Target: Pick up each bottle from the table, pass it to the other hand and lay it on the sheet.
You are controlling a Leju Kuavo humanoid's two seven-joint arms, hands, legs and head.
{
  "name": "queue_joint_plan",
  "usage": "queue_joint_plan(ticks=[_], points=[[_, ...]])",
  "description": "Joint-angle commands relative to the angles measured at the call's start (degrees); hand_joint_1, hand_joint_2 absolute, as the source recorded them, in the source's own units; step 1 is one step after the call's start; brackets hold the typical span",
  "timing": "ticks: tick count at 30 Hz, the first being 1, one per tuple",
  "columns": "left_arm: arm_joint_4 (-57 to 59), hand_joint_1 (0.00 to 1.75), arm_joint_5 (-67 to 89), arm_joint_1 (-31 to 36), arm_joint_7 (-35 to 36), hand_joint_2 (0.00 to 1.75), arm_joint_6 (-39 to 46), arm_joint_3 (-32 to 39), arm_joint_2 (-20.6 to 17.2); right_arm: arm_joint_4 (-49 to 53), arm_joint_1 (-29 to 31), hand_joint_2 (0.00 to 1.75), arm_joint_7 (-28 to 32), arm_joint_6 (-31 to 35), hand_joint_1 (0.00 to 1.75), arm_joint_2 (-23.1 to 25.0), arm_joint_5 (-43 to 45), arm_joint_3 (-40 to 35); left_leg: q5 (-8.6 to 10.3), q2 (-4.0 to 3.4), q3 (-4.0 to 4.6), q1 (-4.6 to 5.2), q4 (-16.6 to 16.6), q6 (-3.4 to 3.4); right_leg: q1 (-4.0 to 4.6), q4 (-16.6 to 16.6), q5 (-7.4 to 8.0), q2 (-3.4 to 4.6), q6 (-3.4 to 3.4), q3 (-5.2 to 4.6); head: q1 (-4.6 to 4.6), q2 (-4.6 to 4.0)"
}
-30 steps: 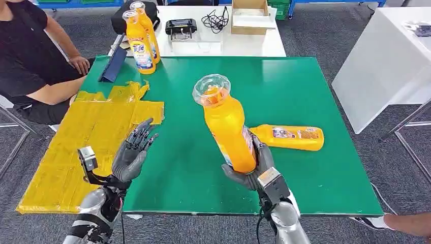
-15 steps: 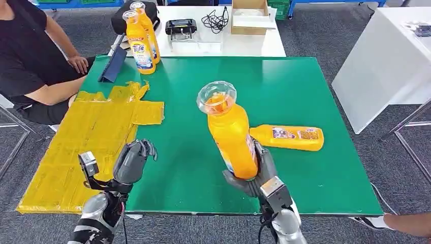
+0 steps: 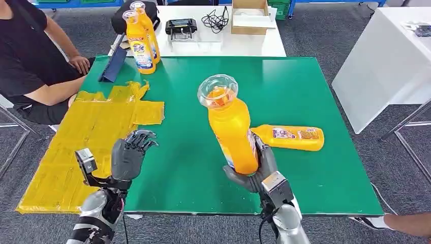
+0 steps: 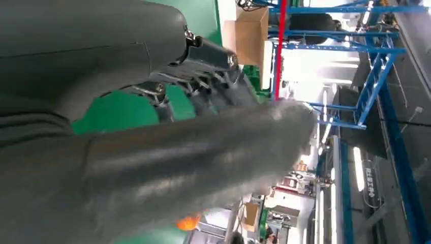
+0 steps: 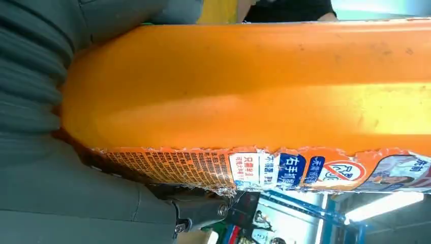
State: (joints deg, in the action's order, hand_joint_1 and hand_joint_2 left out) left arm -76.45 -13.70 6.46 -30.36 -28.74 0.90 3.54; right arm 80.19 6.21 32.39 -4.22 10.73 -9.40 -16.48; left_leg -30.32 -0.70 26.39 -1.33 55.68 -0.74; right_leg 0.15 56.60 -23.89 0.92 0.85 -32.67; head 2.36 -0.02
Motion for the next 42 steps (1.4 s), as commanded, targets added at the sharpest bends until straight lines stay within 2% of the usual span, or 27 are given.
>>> queue_joint_plan(ticks=[1,20,27,32,34,42], points=[[1.1,0.00,-0.9,1.8,-0.4,1.75,-1.4,-1.1,1.6,-3.8,2.7,1.75,-0.3,-0.2,1.75,-1.0,-0.2,-0.2,0.04,0.16,-0.02,0.02,-0.1,0.11,0.00,-0.1,0.02,-0.18,0.04,0.06,0.00,0.00],[0.5,0.00,-1.0,2.5,-1.1,1.75,-2.8,-4.8,2.1,-11.7,6.5,1.75,-2.7,0.2,1.75,-0.2,-2.9,-2.5,0.02,0.05,0.04,0.01,0.0,0.06,0.00,0.0,0.02,-0.06,0.02,0.01,0.02,0.00],[0.3,0.00,-4.4,1.3,1.1,1.75,-5.2,-6.3,1.8,-15.3,7.8,1.75,-3.5,-0.1,1.75,0.6,-4.8,-5.6,0.02,0.01,-0.02,0.01,-0.1,0.09,0.00,-0.1,0.03,-0.03,0.03,0.04,0.00,0.00],[-2.5,0.00,-5.4,-1.3,1.7,1.75,-6.1,-9.5,1.6,-17.3,7.2,1.75,-4.6,0.7,1.75,1.3,-8.1,-10.7,0.02,0.03,-0.07,0.03,-0.1,0.15,-0.01,-0.1,0.04,-0.04,0.06,0.09,0.02,0.00],[-0.9,0.00,-10.8,-1.2,4.7,1.75,-7.9,-10.8,1.3,-19.0,7.9,1.75,-4.7,0.8,1.75,1.3,-8.5,-12.2,-0.02,-0.06,-0.06,0.01,-0.1,0.09,0.00,-0.1,0.02,0.05,0.03,0.09,0.00,0.00],[0.3,0.00,-15.6,-0.8,6.4,1.75,-9.7,-11.9,0.1,-21.3,9.7,1.75,-4.7,0.9,1.75,1.2,-8.4,-13.0,0.02,0.04,0.09,0.02,-0.1,0.06,-0.02,0.0,0.02,-0.03,0.02,-0.03,0.02,0.00]])
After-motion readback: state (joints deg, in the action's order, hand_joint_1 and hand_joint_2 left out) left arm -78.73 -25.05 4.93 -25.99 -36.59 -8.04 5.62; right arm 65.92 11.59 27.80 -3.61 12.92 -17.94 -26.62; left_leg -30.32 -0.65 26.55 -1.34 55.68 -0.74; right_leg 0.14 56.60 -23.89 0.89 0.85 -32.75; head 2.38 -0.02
